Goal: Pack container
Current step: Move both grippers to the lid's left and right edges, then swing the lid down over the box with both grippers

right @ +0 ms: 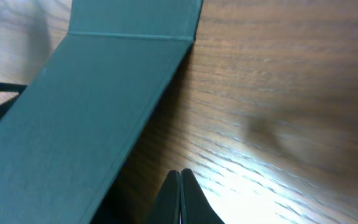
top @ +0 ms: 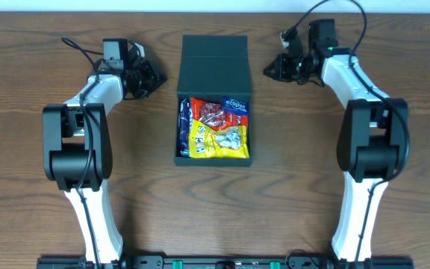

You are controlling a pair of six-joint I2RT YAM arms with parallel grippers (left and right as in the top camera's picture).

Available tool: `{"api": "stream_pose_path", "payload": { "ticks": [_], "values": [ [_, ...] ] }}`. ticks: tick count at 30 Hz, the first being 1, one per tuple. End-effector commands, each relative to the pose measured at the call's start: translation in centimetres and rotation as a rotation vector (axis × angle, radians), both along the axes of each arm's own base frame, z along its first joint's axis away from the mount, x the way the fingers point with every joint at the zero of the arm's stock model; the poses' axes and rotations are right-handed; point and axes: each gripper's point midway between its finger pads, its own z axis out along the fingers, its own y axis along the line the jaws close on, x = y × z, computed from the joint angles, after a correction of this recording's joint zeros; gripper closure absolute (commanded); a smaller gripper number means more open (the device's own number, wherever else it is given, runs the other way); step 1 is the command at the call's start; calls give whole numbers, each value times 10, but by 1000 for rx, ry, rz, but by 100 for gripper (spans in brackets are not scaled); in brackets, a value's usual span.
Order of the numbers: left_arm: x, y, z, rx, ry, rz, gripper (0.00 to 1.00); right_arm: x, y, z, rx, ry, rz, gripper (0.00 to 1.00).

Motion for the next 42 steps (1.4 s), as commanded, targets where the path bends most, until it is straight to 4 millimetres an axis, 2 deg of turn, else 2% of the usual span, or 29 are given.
{"api": "stream_pose_path", "payload": {
  "ticks": [1, 8, 15, 20, 25, 31, 38, 42],
  "values": [
    [6, -8, 8, -66, -11, -7, 94, -6, 23, -2, 117, 64, 12, 99],
    [7, -16, 4, -105, -3, -28, 94, -11, 47, -23, 151, 120, 21, 99],
    [11, -34, 6, -170, -3, -85, 94, -12, 58, -23, 166, 115, 37, 99],
    [14, -49, 17, -183, -27, -145, 94, -8, 70, -6, 253, 55, 98, 99],
    [13, -50, 30, -177, -37, -202, 94, -2, 77, 29, 399, -67, 199, 99],
    [15, -46, 66, -146, -100, -269, 95, -2, 70, 52, 457, -106, 232, 99],
    [12, -46, 138, -90, -284, -333, 95, -4, 67, 117, 437, -314, 321, 99],
    [8, -46, 174, -57, -383, -363, 94, -13, 67, 142, 420, -377, 361, 99]
  ]
}}
